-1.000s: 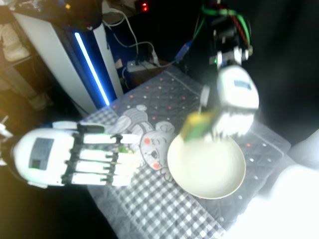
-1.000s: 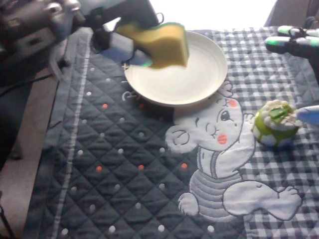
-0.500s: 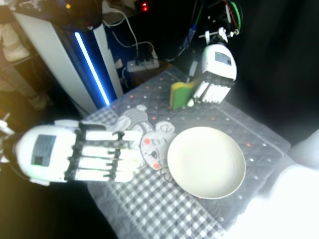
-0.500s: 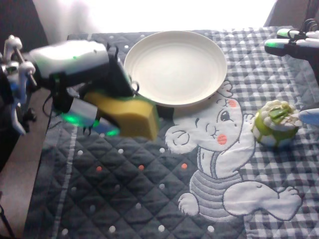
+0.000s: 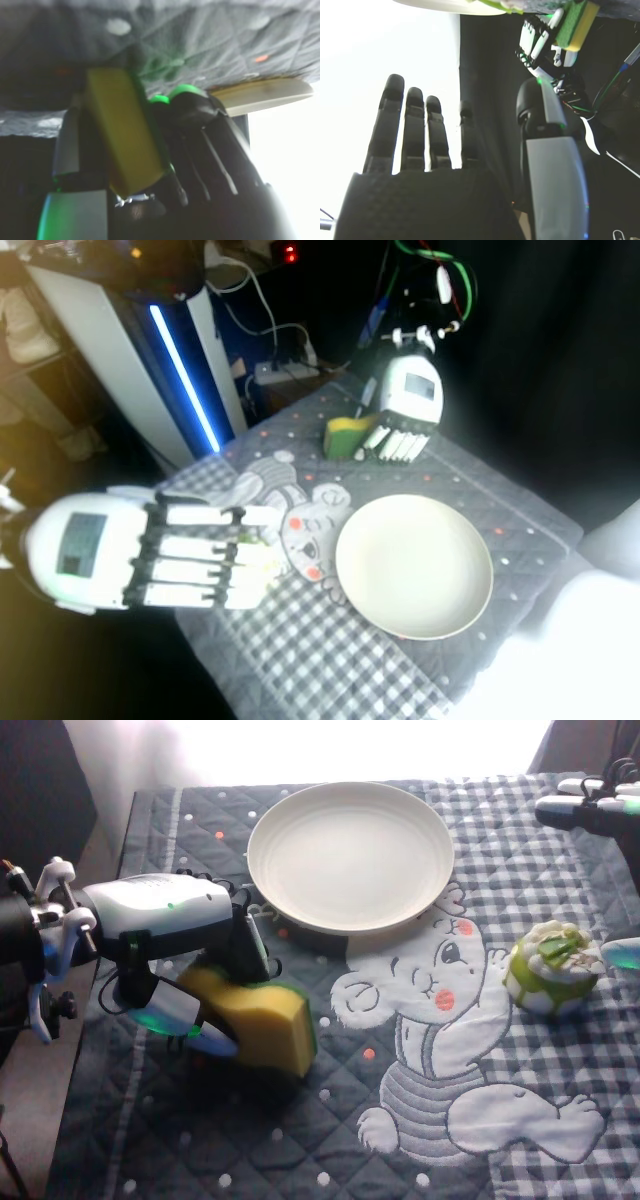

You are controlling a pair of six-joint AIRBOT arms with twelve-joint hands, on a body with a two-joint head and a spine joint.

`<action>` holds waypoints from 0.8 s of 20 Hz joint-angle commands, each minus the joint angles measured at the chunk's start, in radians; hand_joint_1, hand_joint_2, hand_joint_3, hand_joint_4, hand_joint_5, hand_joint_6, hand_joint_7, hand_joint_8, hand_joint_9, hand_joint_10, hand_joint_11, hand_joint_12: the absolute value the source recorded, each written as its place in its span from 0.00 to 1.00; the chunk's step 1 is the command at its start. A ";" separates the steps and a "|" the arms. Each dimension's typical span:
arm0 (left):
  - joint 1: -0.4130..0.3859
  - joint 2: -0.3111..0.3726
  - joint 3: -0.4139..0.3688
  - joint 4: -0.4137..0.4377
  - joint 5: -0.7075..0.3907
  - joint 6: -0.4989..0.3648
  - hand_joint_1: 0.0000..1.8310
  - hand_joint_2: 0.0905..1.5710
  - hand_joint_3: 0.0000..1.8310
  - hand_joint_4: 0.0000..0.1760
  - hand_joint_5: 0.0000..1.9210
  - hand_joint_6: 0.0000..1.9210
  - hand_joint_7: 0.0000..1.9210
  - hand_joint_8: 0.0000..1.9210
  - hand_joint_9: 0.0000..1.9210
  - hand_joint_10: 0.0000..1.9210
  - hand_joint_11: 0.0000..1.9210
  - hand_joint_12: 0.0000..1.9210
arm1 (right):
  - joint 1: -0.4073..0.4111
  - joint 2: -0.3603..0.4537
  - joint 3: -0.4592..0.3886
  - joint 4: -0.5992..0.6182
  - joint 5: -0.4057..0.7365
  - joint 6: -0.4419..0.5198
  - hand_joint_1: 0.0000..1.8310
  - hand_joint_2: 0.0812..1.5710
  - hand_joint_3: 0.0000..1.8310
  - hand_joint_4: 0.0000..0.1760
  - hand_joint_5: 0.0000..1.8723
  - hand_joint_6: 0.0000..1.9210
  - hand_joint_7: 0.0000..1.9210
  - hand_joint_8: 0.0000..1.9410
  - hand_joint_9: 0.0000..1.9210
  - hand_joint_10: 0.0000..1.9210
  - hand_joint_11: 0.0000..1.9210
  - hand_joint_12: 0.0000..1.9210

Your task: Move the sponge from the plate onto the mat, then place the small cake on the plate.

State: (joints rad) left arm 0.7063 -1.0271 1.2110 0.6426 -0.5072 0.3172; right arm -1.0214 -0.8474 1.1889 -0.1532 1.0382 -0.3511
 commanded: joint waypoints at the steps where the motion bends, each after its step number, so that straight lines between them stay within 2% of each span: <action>1: -0.002 -0.012 0.002 -0.028 -0.083 -0.006 0.62 0.60 0.00 0.00 0.51 0.03 0.52 0.09 0.48 0.32 0.37 0.56 | 0.009 0.002 0.005 0.038 0.112 0.008 0.45 0.68 0.00 0.55 0.12 0.00 0.09 0.00 0.13 0.01 0.18 0.09; 2: -0.002 -0.013 0.002 -0.030 -0.086 -0.006 0.61 0.57 0.00 0.00 0.51 0.01 0.53 0.06 0.48 0.29 0.35 0.56 | 0.009 0.002 0.006 0.038 0.112 0.008 0.45 0.68 0.00 0.53 0.12 0.00 0.09 0.00 0.12 0.00 0.16 0.08; 4: -0.004 -0.013 0.002 -0.037 -0.101 -0.006 0.59 0.55 0.00 0.00 0.47 0.00 0.51 0.02 0.46 0.26 0.29 0.66 | 0.009 -0.001 0.010 0.038 0.113 0.008 0.45 0.69 0.00 0.47 0.12 0.00 0.09 0.00 0.12 0.00 0.16 0.08; 5: -0.007 -0.012 0.003 -0.048 -0.110 -0.004 0.58 0.53 0.00 0.00 0.45 0.00 0.51 0.01 0.44 0.31 0.30 0.70 | 0.009 -0.002 0.011 0.038 0.113 0.008 0.45 0.68 0.00 0.52 0.12 0.00 0.09 0.00 0.13 0.00 0.17 0.09; 6: -0.009 -0.011 0.005 -0.070 -0.121 0.008 0.55 0.54 0.00 0.00 0.43 0.00 0.50 0.01 0.41 0.34 0.26 0.72 | 0.009 -0.002 0.013 0.038 0.116 0.008 0.44 0.68 0.00 0.63 0.11 0.00 0.08 0.00 0.13 0.00 0.18 0.10; 7: -0.008 -0.007 0.004 -0.094 -0.135 0.022 0.53 0.54 0.00 0.00 0.40 0.00 0.47 0.00 0.36 0.38 0.23 0.75 | 0.009 -0.003 0.016 0.037 0.121 0.008 0.46 0.67 0.00 0.55 0.12 0.00 0.09 0.00 0.11 0.00 0.12 0.15; 8: -0.008 -0.003 0.003 -0.111 -0.148 0.033 0.53 0.53 0.00 0.00 0.37 0.00 0.45 0.00 0.34 0.39 0.20 0.74 | 0.009 -0.003 0.020 0.037 0.126 0.008 0.44 0.68 0.00 0.62 0.12 0.00 0.07 0.00 0.09 0.00 0.06 0.20; 9: -0.007 0.008 -0.007 -0.163 -0.186 0.067 0.52 0.54 0.00 0.00 0.33 0.00 0.42 0.00 0.30 0.40 0.15 0.78 | 0.010 -0.009 0.027 0.036 0.139 0.008 0.43 0.69 0.00 0.49 0.14 0.00 0.07 0.00 0.08 0.00 0.02 0.26; 10: -0.005 0.013 -0.013 -0.193 -0.208 0.089 0.53 0.54 0.00 0.00 0.32 0.00 0.40 0.00 0.27 0.40 0.11 0.80 | 0.010 -0.014 0.030 0.035 0.143 0.008 0.42 0.69 0.00 0.65 0.14 0.00 0.07 0.00 0.06 0.00 0.00 0.24; 12: 0.005 0.030 -0.034 -0.284 -0.264 0.161 0.50 0.57 0.00 0.00 0.27 0.00 0.30 0.00 0.16 0.37 0.01 0.80 | 0.010 -0.029 0.043 0.027 0.143 0.012 0.36 0.70 0.00 0.65 0.14 0.00 0.08 0.00 0.08 0.01 0.03 0.26; 13: 0.013 0.036 -0.040 -0.321 -0.289 0.181 0.51 0.57 0.00 0.00 0.27 0.00 0.28 0.00 0.14 0.31 0.00 0.71 | 0.010 -0.038 0.051 0.026 0.142 0.023 0.35 0.69 0.00 0.67 0.13 0.00 0.08 0.00 0.09 0.01 0.03 0.26; 14: 0.026 0.042 -0.044 -0.353 -0.320 0.187 0.51 0.57 0.00 0.00 0.26 0.00 0.27 0.00 0.15 0.26 0.00 0.66 | 0.010 -0.047 0.062 0.022 0.140 0.042 0.37 0.68 0.00 0.67 0.13 0.00 0.08 0.00 0.09 0.01 0.04 0.26; 15: 0.038 0.049 -0.049 -0.380 -0.347 0.189 0.52 0.57 0.00 0.00 0.25 0.00 0.26 0.00 0.18 0.17 0.00 0.60 | 0.010 -0.055 0.070 0.015 0.135 0.055 0.35 0.66 0.00 0.75 0.12 0.00 0.07 0.00 0.09 0.00 0.03 0.30; 16: 0.062 0.066 -0.064 -0.427 -0.391 0.208 0.52 0.57 0.00 0.00 0.24 0.00 0.26 0.00 0.20 0.10 0.00 0.57 | 0.010 -0.063 0.077 -0.001 0.119 0.067 0.34 0.66 0.00 0.95 0.10 0.00 0.06 0.00 0.08 0.00 0.01 0.33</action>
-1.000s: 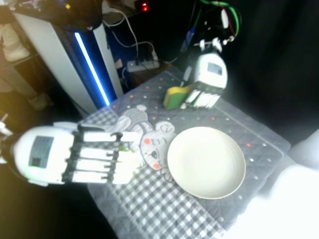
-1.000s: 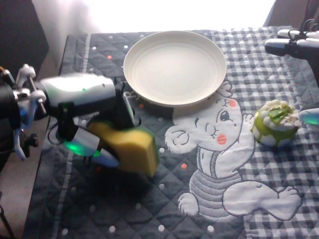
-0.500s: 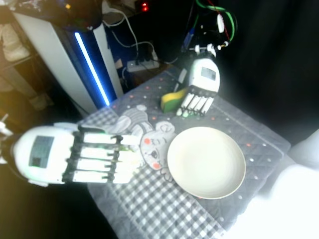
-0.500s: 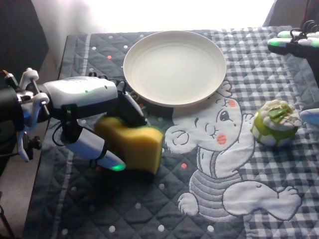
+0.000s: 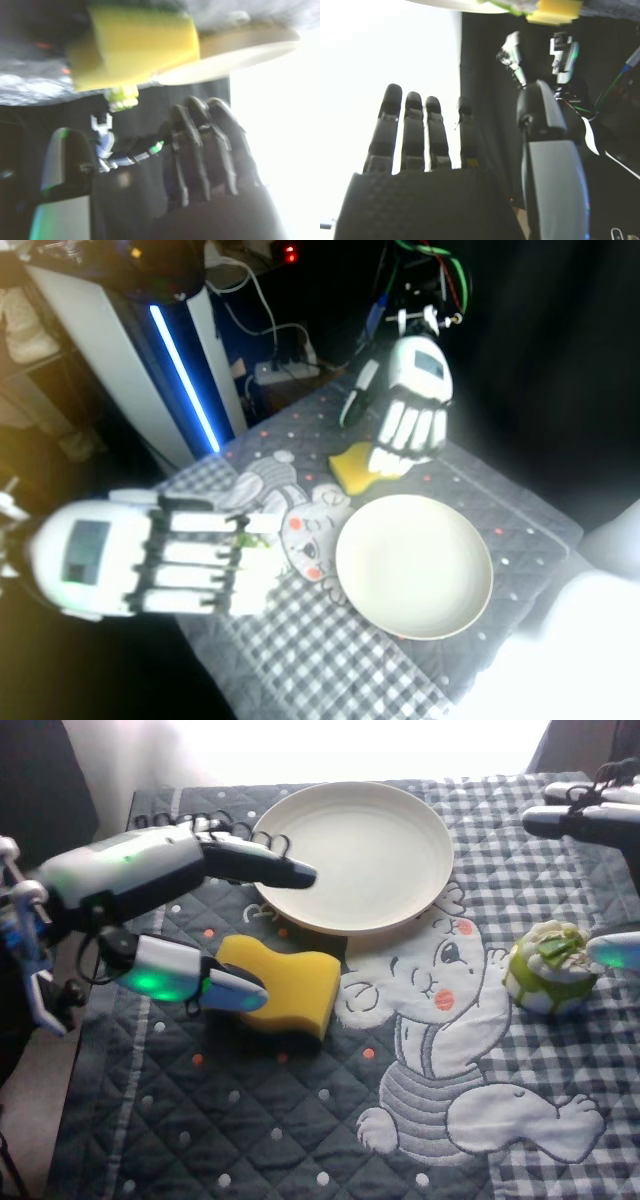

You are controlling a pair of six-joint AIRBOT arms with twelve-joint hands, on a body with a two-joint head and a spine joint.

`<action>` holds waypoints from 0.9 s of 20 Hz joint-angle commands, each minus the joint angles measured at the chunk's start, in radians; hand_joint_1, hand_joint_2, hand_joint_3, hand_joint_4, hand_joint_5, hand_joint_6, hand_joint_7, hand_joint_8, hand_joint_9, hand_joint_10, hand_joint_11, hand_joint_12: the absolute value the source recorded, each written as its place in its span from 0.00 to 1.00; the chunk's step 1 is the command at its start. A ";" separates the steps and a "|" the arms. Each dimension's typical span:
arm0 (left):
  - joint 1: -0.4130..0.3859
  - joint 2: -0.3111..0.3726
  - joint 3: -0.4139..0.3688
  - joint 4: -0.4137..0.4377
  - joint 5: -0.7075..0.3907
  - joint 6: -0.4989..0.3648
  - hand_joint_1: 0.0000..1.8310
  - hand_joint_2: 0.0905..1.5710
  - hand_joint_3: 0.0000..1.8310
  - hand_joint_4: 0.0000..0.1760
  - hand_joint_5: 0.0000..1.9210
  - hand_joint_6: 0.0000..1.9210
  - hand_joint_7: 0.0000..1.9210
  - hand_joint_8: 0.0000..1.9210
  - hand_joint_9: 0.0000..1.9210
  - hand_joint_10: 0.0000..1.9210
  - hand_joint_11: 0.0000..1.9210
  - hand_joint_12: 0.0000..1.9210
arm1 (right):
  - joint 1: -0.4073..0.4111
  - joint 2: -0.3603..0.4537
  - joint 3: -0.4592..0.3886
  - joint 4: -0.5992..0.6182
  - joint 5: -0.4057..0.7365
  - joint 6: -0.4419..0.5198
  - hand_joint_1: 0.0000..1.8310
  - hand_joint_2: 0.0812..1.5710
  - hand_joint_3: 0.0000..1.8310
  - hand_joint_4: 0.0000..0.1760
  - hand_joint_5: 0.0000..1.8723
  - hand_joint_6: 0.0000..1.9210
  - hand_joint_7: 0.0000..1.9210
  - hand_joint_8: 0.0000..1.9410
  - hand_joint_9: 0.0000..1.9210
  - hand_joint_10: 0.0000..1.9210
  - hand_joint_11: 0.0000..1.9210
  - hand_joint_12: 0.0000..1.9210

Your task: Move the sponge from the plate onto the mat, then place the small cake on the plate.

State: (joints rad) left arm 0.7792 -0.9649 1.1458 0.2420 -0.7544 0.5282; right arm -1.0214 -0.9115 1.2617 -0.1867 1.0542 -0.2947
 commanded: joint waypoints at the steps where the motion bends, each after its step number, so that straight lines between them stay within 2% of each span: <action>1: -0.004 0.010 -0.007 -0.044 -0.156 0.012 0.52 0.57 0.00 0.00 0.22 0.00 0.24 0.00 0.21 0.05 0.00 0.54 | 0.010 -0.001 0.005 0.026 0.097 0.013 0.34 0.66 0.00 0.95 0.10 0.00 0.06 0.00 0.09 0.00 0.00 0.38; 2: 0.006 0.023 -0.023 -0.071 -0.167 0.047 0.51 0.56 0.00 0.00 0.20 0.00 0.20 0.00 0.18 0.02 0.00 0.48 | 0.010 -0.005 0.005 0.013 0.089 0.017 0.38 0.64 0.00 0.99 0.11 0.00 0.06 0.00 0.10 0.00 0.00 0.43; 3: 0.013 0.030 -0.032 -0.083 -0.169 0.067 0.51 0.56 0.00 0.00 0.19 0.00 0.18 0.00 0.15 0.01 0.00 0.41 | 0.010 -0.009 0.005 0.000 0.082 0.022 0.41 0.63 0.00 0.97 0.12 0.00 0.06 0.00 0.10 0.00 0.00 0.45; 4: 0.024 0.037 -0.042 -0.095 -0.180 0.075 0.49 0.54 0.00 0.11 0.17 0.00 0.15 0.00 0.12 0.01 0.00 0.32 | 0.010 -0.013 0.007 -0.019 0.069 0.029 0.44 0.62 0.00 0.98 0.11 0.00 0.05 0.00 0.11 0.00 0.00 0.48; 5: 0.032 0.042 -0.048 -0.104 -0.194 0.075 0.50 0.53 0.00 0.20 0.15 0.00 0.12 0.01 0.08 0.01 0.00 0.18 | 0.011 -0.016 0.010 -0.033 0.054 0.038 0.45 0.62 0.00 1.00 0.11 0.00 0.05 0.00 0.11 0.00 0.00 0.48; 6: 0.042 0.047 -0.054 -0.119 -0.213 0.075 0.48 0.53 0.00 0.41 0.12 0.00 0.07 0.00 0.03 0.00 0.00 0.13 | 0.011 -0.019 0.015 -0.047 0.040 0.051 0.45 0.62 0.00 1.00 0.10 0.00 0.04 0.00 0.09 0.00 0.00 0.47; 7: 0.053 0.054 -0.060 -0.133 -0.234 0.075 0.48 0.52 0.00 0.53 0.10 0.00 0.05 0.00 0.02 0.00 0.00 0.15 | 0.012 -0.022 0.020 -0.060 0.025 0.061 0.44 0.60 0.00 1.00 0.10 0.00 0.05 0.00 0.10 0.00 0.00 0.49; 8: 0.064 0.062 -0.067 -0.144 -0.251 0.075 0.47 0.51 0.00 0.62 0.09 0.00 0.05 0.00 0.04 0.00 0.00 0.28 | 0.012 -0.027 0.025 -0.072 0.008 0.070 0.45 0.59 0.00 0.98 0.10 0.00 0.05 0.00 0.10 0.00 0.01 0.50; 9: 0.070 0.069 -0.073 -0.149 -0.261 0.075 0.46 0.51 0.00 0.61 0.10 0.00 0.06 0.00 0.05 0.00 0.00 0.34 | 0.012 -0.029 0.028 -0.080 -0.004 0.074 0.46 0.59 0.00 0.94 0.11 0.00 0.05 0.00 0.11 0.00 0.01 0.50; 11: 0.083 0.075 -0.082 -0.157 -0.275 0.075 0.43 0.53 0.00 0.40 0.11 0.00 0.09 0.00 0.09 0.01 0.00 0.45 | 0.012 -0.036 0.031 -0.092 -0.028 0.076 0.47 0.59 0.00 0.93 0.11 0.00 0.07 0.00 0.13 0.01 0.03 0.51; 12: 0.087 0.075 -0.083 -0.160 -0.277 0.075 0.44 0.53 0.00 0.33 0.11 0.00 0.10 0.00 0.10 0.01 0.00 0.47 | 0.012 -0.040 0.033 -0.094 -0.035 0.076 0.49 0.59 0.00 0.92 0.12 0.00 0.07 0.01 0.15 0.02 0.04 0.52; 13: 0.091 0.075 -0.084 -0.166 -0.278 0.075 0.45 0.53 0.00 0.28 0.11 0.00 0.10 0.00 0.09 0.01 0.00 0.48 | 0.012 -0.050 0.039 -0.094 -0.040 0.077 0.50 0.58 0.00 0.86 0.13 0.00 0.08 0.00 0.17 0.01 0.05 0.53; 14: 0.094 0.074 -0.084 -0.170 -0.278 0.075 0.45 0.53 0.00 0.26 0.12 0.00 0.10 0.00 0.09 0.00 0.00 0.44 | 0.012 -0.055 0.042 -0.094 -0.041 0.077 0.53 0.58 0.00 0.86 0.14 0.00 0.10 0.00 0.21 0.01 0.09 0.53; 15: 0.100 0.073 -0.084 -0.177 -0.278 0.075 0.45 0.52 0.00 0.30 0.13 0.00 0.10 0.00 0.09 0.00 0.00 0.43 | 0.015 -0.063 0.046 -0.094 -0.043 0.077 0.53 0.58 0.00 0.81 0.15 0.00 0.12 0.00 0.23 0.02 0.10 0.53; 16: 0.103 0.072 -0.084 -0.180 -0.279 0.075 0.45 0.52 0.00 0.31 0.13 0.00 0.10 0.00 0.09 0.00 0.00 0.50 | 0.016 -0.068 0.049 -0.094 -0.045 0.077 0.54 0.58 0.00 0.71 0.17 0.00 0.14 0.00 0.24 0.01 0.11 0.54; 17: 0.104 0.072 -0.084 -0.181 -0.279 0.075 0.46 0.52 0.00 0.24 0.13 0.00 0.10 0.00 0.10 0.00 0.00 0.49 | 0.017 -0.071 0.052 -0.094 -0.048 0.077 0.55 0.59 0.00 0.67 0.18 0.00 0.15 0.00 0.25 0.01 0.08 0.57; 18: 0.104 0.072 -0.084 -0.181 -0.279 0.075 0.47 0.52 0.00 0.15 0.13 0.00 0.11 0.00 0.10 0.00 0.00 0.54 | 0.017 -0.074 0.054 -0.094 -0.051 0.077 0.57 0.61 0.00 0.29 0.24 0.00 0.25 0.01 0.35 0.04 0.17 0.63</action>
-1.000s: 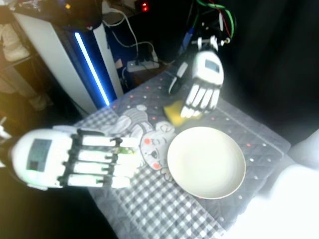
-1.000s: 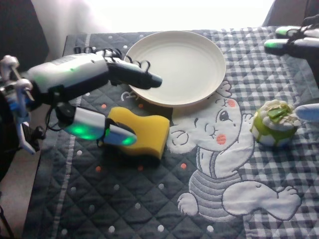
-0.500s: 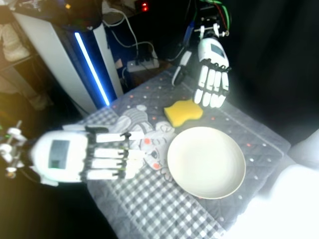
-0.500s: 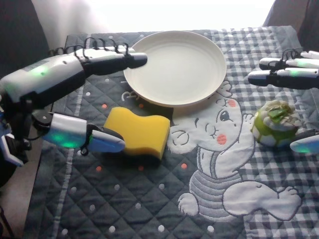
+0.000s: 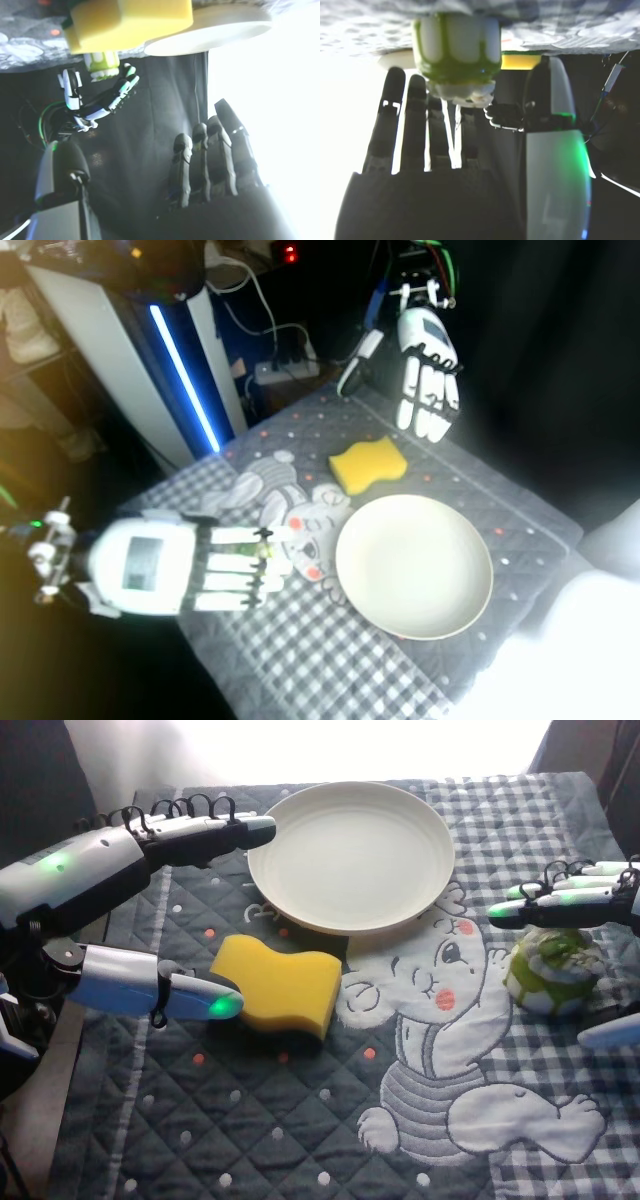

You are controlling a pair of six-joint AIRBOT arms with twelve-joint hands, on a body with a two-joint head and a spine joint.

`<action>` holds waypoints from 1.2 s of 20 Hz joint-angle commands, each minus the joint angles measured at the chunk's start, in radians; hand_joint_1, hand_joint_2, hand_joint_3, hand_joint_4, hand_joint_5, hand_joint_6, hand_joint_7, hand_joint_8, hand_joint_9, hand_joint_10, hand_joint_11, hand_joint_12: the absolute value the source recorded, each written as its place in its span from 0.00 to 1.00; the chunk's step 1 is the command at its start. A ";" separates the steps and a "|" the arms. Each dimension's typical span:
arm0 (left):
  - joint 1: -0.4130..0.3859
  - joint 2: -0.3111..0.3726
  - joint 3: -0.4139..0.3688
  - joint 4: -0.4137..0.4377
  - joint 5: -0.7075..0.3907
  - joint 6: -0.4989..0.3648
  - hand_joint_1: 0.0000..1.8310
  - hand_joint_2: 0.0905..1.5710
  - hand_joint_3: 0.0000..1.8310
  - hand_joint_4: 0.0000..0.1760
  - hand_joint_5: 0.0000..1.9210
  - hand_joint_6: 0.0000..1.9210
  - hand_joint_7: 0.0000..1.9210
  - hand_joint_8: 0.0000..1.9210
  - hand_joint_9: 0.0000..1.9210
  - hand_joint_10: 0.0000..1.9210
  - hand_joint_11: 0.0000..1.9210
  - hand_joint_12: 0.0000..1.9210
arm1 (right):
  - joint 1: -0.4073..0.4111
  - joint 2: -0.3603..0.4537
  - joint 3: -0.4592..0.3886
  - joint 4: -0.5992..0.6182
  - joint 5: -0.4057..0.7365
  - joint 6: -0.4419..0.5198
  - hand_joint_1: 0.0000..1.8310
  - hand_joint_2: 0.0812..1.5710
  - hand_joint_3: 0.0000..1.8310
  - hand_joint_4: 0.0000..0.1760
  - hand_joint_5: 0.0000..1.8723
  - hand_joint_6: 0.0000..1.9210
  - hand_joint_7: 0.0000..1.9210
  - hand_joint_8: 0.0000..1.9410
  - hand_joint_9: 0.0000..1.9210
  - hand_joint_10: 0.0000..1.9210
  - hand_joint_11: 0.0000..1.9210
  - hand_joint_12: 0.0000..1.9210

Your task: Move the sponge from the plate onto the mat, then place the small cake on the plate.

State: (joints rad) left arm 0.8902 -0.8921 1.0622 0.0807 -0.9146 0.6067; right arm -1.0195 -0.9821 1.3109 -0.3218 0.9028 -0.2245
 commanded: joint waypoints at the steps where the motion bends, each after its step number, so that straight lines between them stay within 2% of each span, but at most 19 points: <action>1: -0.007 -0.002 0.000 -0.020 -0.118 -0.004 0.48 0.52 0.00 0.12 0.14 0.00 0.11 0.00 0.11 0.00 0.00 0.57 | 0.015 -0.007 0.007 0.041 0.097 0.007 0.59 0.61 0.00 0.12 0.28 0.00 0.35 0.01 0.40 0.15 0.22 0.69; 2: -0.005 -0.003 0.000 -0.022 -0.118 -0.004 0.49 0.52 0.00 0.09 0.14 0.00 0.11 0.00 0.11 0.00 0.00 0.60 | 0.015 -0.013 0.010 0.041 0.090 0.007 0.64 0.61 0.00 0.00 0.35 0.01 0.44 0.04 0.42 0.33 0.31 0.71; 3: -0.003 -0.004 -0.001 -0.024 -0.118 -0.004 0.50 0.52 0.00 0.10 0.14 0.00 0.11 0.00 0.11 0.00 0.00 0.62 | 0.015 -0.018 0.013 0.041 0.085 0.007 0.67 0.62 0.00 0.00 0.40 0.01 0.48 0.06 0.41 0.45 0.34 0.71; 4: -0.002 -0.005 -0.001 -0.025 -0.117 -0.004 0.50 0.52 0.00 0.16 0.15 0.00 0.11 0.00 0.11 0.00 0.00 0.58 | 0.015 -0.024 0.015 0.042 0.082 0.007 0.73 0.66 0.00 0.00 0.46 0.01 0.51 0.42 0.44 0.53 0.41 0.70; 5: -0.001 -0.006 -0.001 -0.025 -0.117 -0.004 0.50 0.51 0.00 0.14 0.15 0.00 0.12 0.00 0.11 0.00 0.00 0.55 | 0.015 -0.028 0.018 0.043 0.081 0.007 0.69 0.70 0.01 0.00 0.48 0.44 0.49 0.54 0.46 0.57 0.45 0.72; 6: 0.001 -0.008 -0.001 -0.025 -0.116 -0.004 0.50 0.51 0.00 0.08 0.15 0.00 0.12 0.00 0.11 0.00 0.00 0.53 | 0.015 -0.034 0.023 0.045 0.079 0.007 0.68 0.72 0.00 0.00 0.47 0.46 0.48 0.66 0.47 0.59 0.45 0.75; 8: 0.002 -0.011 -0.001 -0.025 -0.116 -0.004 0.50 0.52 0.00 0.20 0.15 0.00 0.11 0.00 0.09 0.00 0.00 0.38 | 0.015 -0.043 0.030 0.054 0.076 0.007 0.68 0.73 0.00 0.00 0.50 0.42 0.44 0.75 0.45 0.72 0.42 0.86; 9: 0.002 -0.011 -0.001 -0.025 -0.116 -0.004 0.49 0.52 0.00 0.20 0.15 0.00 0.11 0.00 0.09 0.00 0.00 0.37 | 0.015 -0.045 0.033 0.060 0.076 0.007 0.68 0.74 0.00 0.00 0.51 0.41 0.43 0.77 0.44 0.76 0.41 0.90; 11: 0.005 -0.012 -0.003 -0.025 -0.116 -0.004 0.50 0.53 0.00 0.20 0.15 0.00 0.11 0.00 0.08 0.00 0.00 0.23 | 0.016 -0.047 0.039 0.073 0.077 0.007 0.66 0.76 0.00 0.00 0.48 0.46 0.38 0.83 0.38 0.84 0.37 0.96; 12: 0.007 -0.012 -0.003 -0.026 -0.116 -0.004 0.50 0.53 0.00 0.21 0.15 0.00 0.11 0.00 0.09 0.00 0.00 0.20 | 0.017 -0.047 0.041 0.073 0.077 0.007 0.66 0.76 0.00 0.00 0.48 0.46 0.37 0.84 0.38 0.86 0.38 0.97; 14: 0.012 -0.012 -0.003 -0.028 -0.115 -0.004 0.49 0.53 0.00 0.30 0.14 0.00 0.12 0.00 0.08 0.00 0.00 0.05 | 0.029 -0.043 0.046 0.072 0.078 0.008 0.67 0.73 0.00 0.00 0.54 0.41 0.42 0.74 0.39 0.72 0.37 0.87; 15: 0.013 -0.012 -0.004 -0.029 -0.115 -0.004 0.49 0.53 0.00 0.29 0.14 0.00 0.11 0.00 0.08 0.00 0.00 0.01 | 0.035 -0.040 0.046 0.070 0.081 0.008 0.67 0.73 0.00 0.00 0.53 0.43 0.42 0.74 0.34 0.66 0.27 0.86; 16: 0.016 -0.012 -0.004 -0.031 -0.117 -0.004 0.50 0.54 0.00 0.20 0.14 0.00 0.11 0.00 0.07 0.00 0.00 0.00 | 0.046 -0.033 0.045 0.067 0.091 0.008 0.66 0.73 0.00 0.00 0.52 0.46 0.41 0.72 0.35 0.55 0.26 0.78; 18: 0.022 -0.012 -0.005 -0.035 -0.121 -0.004 0.51 0.54 0.00 0.13 0.14 0.00 0.10 0.00 0.06 0.00 0.01 0.01 | 0.075 -0.018 0.046 0.069 0.119 0.008 0.67 0.73 0.00 0.00 0.52 0.44 0.42 0.73 0.37 0.55 0.27 0.80; 19: 0.023 -0.013 -0.006 -0.036 -0.121 -0.004 0.51 0.55 0.00 0.22 0.14 0.00 0.10 0.00 0.06 0.00 0.02 0.01 | 0.105 -0.015 0.054 0.070 0.131 0.008 0.67 0.71 0.00 0.00 0.52 0.44 0.47 0.66 0.42 0.54 0.36 0.76; 20: 0.023 -0.014 -0.006 -0.037 -0.122 -0.004 0.52 0.55 0.00 0.19 0.14 0.00 0.10 0.00 0.07 0.00 0.02 0.01 | 0.127 -0.016 0.063 0.071 0.135 0.008 0.73 0.69 0.00 0.00 0.51 0.51 0.52 0.47 0.49 0.58 0.45 0.63; 21: 0.024 -0.016 -0.006 -0.038 -0.122 -0.004 0.51 0.55 0.00 0.18 0.14 0.00 0.10 0.00 0.07 0.00 0.02 0.01 | 0.156 -0.022 0.079 0.071 0.137 0.007 0.75 0.68 0.00 0.00 0.50 0.56 0.54 0.42 0.50 0.58 0.48 0.56; 23: 0.024 -0.019 -0.005 -0.039 -0.122 -0.004 0.49 0.54 0.00 0.22 0.15 0.00 0.11 0.00 0.07 0.00 0.00 0.00 | 0.207 -0.049 0.123 0.071 0.135 0.007 0.76 0.67 0.00 0.00 0.53 0.51 0.57 0.37 0.51 0.57 0.45 0.57; 24: 0.023 -0.026 -0.002 -0.039 -0.120 -0.005 0.49 0.55 0.00 0.17 0.15 0.00 0.10 0.00 0.08 0.01 0.04 0.02 | 0.215 -0.070 0.151 0.079 0.131 0.007 0.75 0.66 0.00 0.00 0.56 0.45 0.58 0.36 0.51 0.56 0.41 0.60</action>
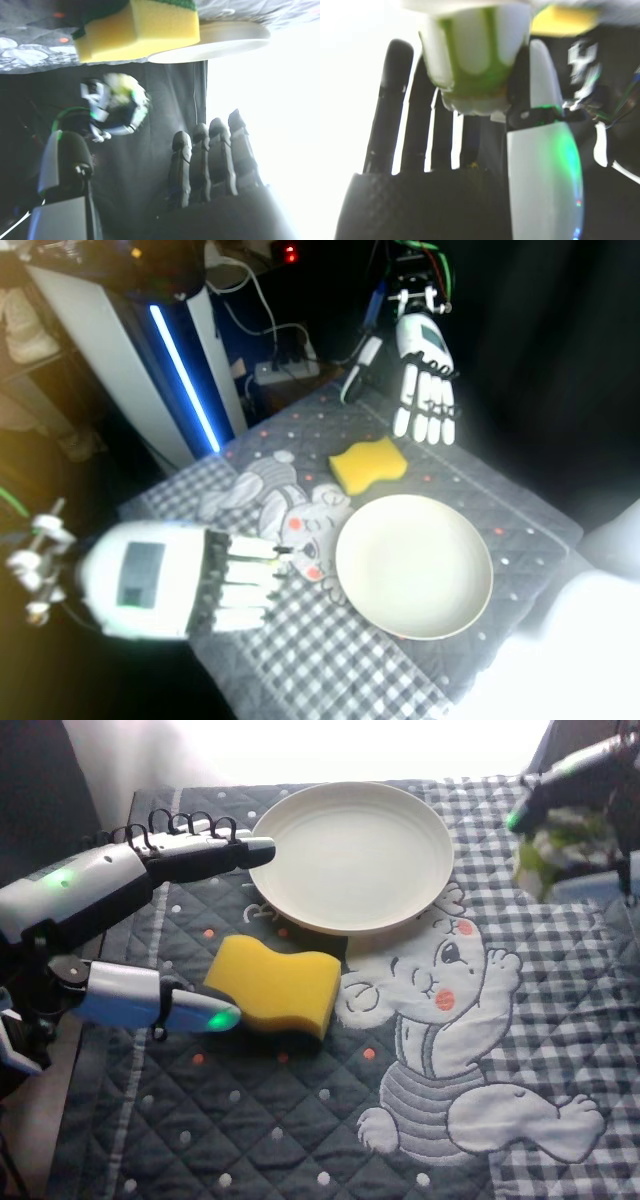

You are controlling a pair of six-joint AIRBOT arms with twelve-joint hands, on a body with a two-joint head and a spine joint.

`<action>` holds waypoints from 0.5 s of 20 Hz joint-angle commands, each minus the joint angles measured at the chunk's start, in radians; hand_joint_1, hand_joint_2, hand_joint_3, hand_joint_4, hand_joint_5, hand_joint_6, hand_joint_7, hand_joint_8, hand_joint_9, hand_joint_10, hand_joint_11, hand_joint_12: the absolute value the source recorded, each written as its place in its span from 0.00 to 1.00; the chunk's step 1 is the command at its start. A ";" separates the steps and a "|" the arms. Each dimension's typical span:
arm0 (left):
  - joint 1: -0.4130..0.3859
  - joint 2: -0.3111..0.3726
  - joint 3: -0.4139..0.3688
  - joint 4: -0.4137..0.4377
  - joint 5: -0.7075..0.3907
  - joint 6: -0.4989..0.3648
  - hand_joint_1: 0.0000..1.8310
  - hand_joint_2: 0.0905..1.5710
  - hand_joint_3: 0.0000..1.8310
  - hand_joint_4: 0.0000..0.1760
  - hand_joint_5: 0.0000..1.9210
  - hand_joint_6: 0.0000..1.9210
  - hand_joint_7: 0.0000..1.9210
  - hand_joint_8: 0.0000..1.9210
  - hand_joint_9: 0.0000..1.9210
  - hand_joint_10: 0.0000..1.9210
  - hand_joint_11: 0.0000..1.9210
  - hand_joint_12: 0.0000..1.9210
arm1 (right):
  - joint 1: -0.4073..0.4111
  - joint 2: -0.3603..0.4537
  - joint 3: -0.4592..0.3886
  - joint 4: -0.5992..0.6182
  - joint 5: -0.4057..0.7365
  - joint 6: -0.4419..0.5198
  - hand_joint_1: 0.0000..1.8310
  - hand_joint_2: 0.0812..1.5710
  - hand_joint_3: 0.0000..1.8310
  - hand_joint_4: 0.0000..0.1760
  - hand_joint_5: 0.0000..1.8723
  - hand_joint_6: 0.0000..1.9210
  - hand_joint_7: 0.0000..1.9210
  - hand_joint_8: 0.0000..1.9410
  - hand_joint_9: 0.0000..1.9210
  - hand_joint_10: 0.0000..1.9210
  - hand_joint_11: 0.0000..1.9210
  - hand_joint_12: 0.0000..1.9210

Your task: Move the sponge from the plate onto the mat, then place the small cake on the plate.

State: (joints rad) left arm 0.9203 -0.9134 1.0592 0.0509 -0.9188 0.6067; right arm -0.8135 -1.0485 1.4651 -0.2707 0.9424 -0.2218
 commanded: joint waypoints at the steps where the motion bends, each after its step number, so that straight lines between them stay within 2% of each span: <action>1: -0.009 -0.010 0.004 -0.009 -0.113 -0.005 0.49 0.55 0.00 0.14 0.15 0.00 0.11 0.00 0.09 0.01 0.06 0.03 | 0.031 -0.012 0.007 0.031 0.088 0.005 0.75 0.66 0.00 0.00 0.57 0.40 0.60 0.38 0.50 0.57 0.36 0.64; 2: -0.012 -0.011 0.005 -0.009 -0.110 -0.005 0.49 0.55 0.00 0.17 0.15 0.00 0.11 0.00 0.10 0.01 0.07 0.04 | 0.083 -0.025 0.017 -0.007 0.054 0.005 0.76 0.65 0.00 0.00 0.56 0.39 0.61 0.34 0.55 0.54 0.40 0.57; 3: -0.002 -0.007 0.003 -0.011 -0.120 -0.010 0.49 0.55 0.00 0.17 0.15 0.00 0.11 0.00 0.10 0.01 0.07 0.04 | 0.121 -0.048 0.032 -0.043 0.027 0.005 0.76 0.65 0.00 0.00 0.55 0.45 0.64 0.33 0.51 0.52 0.08 0.57; 4: -0.001 -0.007 0.003 -0.012 -0.121 -0.011 0.49 0.55 0.00 0.18 0.16 0.00 0.11 0.00 0.09 0.00 0.03 0.03 | 0.127 -0.052 0.033 -0.046 0.026 0.005 0.76 0.65 0.00 0.00 0.54 0.44 0.63 0.32 0.52 0.53 0.26 0.66; 5: 0.000 -0.006 0.003 -0.012 -0.122 -0.012 0.49 0.55 0.00 0.18 0.16 0.00 0.11 0.00 0.09 0.00 0.03 0.02 | 0.132 -0.056 0.037 -0.053 0.021 0.005 0.76 0.65 0.00 0.00 0.54 0.44 0.63 0.32 0.52 0.54 0.30 0.68; 6: 0.001 -0.006 0.003 -0.012 -0.122 -0.013 0.49 0.55 0.00 0.33 0.16 0.00 0.13 0.00 0.10 0.00 0.00 0.15 | 0.134 -0.057 0.038 -0.056 0.021 0.005 0.76 0.65 0.00 0.00 0.57 0.43 0.62 0.31 0.53 0.52 0.35 0.62; 7: 0.005 -0.006 0.003 -0.012 -0.123 -0.016 0.49 0.55 0.00 0.38 0.17 0.00 0.13 0.00 0.11 0.00 0.00 0.31 | 0.173 -0.084 0.056 -0.091 -0.003 0.005 0.76 0.63 0.00 0.00 0.60 0.39 0.68 0.24 0.54 0.48 0.24 0.61; 8: 0.005 -0.007 0.004 -0.012 -0.121 -0.016 0.50 0.55 0.00 0.24 0.18 0.00 0.14 0.00 0.14 0.00 0.00 0.46 | 0.194 -0.102 0.069 -0.108 -0.016 0.005 0.76 0.63 0.00 0.00 0.63 0.34 0.67 0.23 0.55 0.49 0.31 0.63; 9: 0.004 -0.009 0.005 -0.012 -0.121 -0.016 0.49 0.55 0.00 0.23 0.18 0.00 0.15 0.00 0.14 0.01 0.00 0.52 | 0.221 -0.130 0.091 -0.125 -0.035 0.005 0.76 0.63 0.00 0.00 0.62 0.35 0.65 0.25 0.55 0.50 0.35 0.60; 10: 0.002 -0.010 0.005 -0.011 -0.122 -0.016 0.49 0.56 0.00 0.22 0.18 0.00 0.14 0.00 0.14 0.00 0.00 0.56 | 0.247 -0.159 0.113 -0.143 -0.063 0.005 0.71 0.63 0.00 0.00 0.63 0.32 0.64 0.32 0.61 0.42 0.48 0.59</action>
State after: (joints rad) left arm 0.9340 -0.9195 1.0622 0.0635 -0.9218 0.5991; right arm -0.5735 -1.2129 1.5803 -0.4625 0.7937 -0.2218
